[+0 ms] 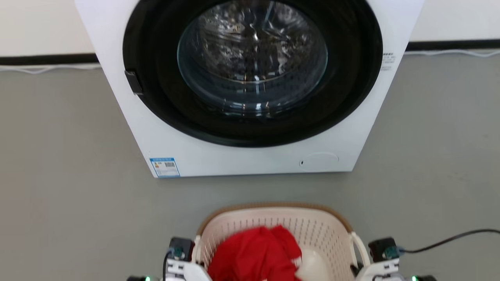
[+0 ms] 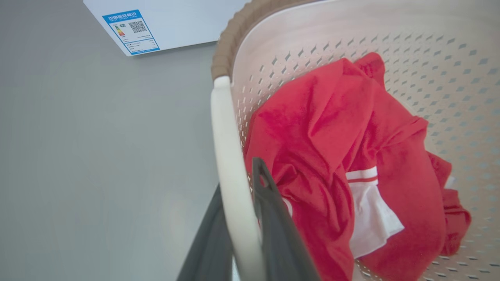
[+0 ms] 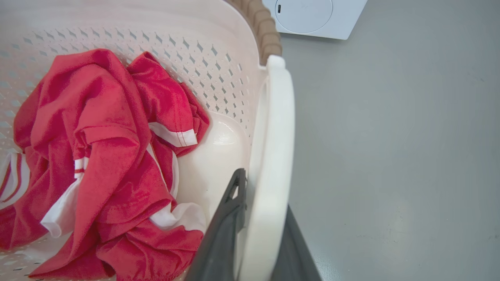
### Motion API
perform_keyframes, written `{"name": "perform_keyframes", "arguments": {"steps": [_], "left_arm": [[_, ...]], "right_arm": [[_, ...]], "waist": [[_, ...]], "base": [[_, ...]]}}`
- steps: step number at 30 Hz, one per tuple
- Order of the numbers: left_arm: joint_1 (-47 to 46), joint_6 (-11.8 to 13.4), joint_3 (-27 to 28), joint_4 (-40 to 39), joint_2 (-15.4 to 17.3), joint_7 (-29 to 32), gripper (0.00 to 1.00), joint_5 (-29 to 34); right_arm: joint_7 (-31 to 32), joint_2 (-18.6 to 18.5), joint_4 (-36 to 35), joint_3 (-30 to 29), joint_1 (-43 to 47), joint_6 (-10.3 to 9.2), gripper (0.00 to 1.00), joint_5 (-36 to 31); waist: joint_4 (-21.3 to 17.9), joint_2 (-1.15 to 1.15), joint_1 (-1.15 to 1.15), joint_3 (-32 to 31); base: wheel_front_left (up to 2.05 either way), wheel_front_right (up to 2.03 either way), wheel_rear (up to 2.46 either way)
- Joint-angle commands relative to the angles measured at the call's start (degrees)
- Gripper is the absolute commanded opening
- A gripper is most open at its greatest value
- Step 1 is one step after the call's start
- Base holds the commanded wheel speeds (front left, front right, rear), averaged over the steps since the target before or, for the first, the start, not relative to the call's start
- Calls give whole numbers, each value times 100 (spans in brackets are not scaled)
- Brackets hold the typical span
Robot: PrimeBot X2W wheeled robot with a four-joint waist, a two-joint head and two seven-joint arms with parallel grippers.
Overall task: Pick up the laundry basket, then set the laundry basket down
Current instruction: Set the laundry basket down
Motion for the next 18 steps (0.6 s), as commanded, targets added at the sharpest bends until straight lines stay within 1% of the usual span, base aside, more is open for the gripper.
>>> {"name": "perform_keyframes", "arguments": {"steps": [1,10,14,18], "left_arm": [[-444,-30,24,-139,-136,-162,0,2],[-1007,-76,83,89,-136,-282,0,-6],[-1319,-88,110,188,-136,-333,0,65],[-1716,-49,197,211,-136,-364,0,140]], "right_arm": [[-148,216,-187,181,-256,102,0,-42],[-387,216,-160,78,-724,102,0,-111],[-566,216,-151,41,-992,102,0,-222],[-742,216,-157,-29,-1333,102,0,-373]], "waist": [[-22,0,0,135],[-21,0,0,719],[-5,0,0,1104],[33,0,0,1602]], "base": [[0,0,0],[0,0,0],[0,0,0],[0,0,0]]}}
